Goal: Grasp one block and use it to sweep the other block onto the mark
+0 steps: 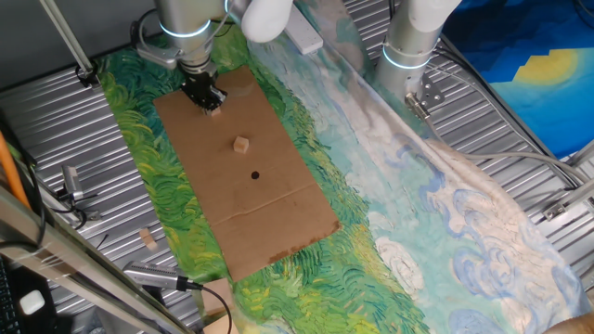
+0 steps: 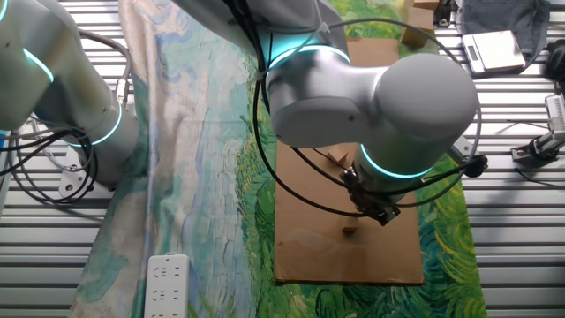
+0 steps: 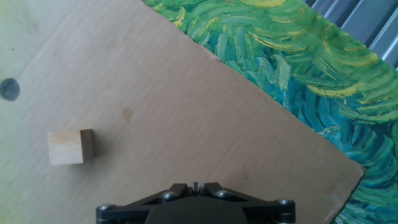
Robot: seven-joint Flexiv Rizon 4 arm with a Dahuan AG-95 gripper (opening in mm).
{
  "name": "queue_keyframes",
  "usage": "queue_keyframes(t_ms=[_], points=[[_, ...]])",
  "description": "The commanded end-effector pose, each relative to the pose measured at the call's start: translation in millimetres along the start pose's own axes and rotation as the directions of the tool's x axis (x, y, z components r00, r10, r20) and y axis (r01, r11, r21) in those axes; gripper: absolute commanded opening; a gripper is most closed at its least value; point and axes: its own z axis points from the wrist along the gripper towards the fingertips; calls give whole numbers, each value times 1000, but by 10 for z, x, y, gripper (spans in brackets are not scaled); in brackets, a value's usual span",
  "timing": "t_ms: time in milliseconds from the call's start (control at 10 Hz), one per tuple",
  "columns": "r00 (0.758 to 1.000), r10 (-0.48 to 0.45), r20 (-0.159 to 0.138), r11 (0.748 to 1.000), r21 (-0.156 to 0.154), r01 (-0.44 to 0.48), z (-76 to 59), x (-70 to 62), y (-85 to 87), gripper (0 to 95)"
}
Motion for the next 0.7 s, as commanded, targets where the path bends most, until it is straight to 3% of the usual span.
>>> queue_keyframes(t_ms=[100,700], points=[[1000,8,1,1000,-2,-8,-3,3,1,0],[1000,28,-4,1000,4,-28,-3,3,1,0]])
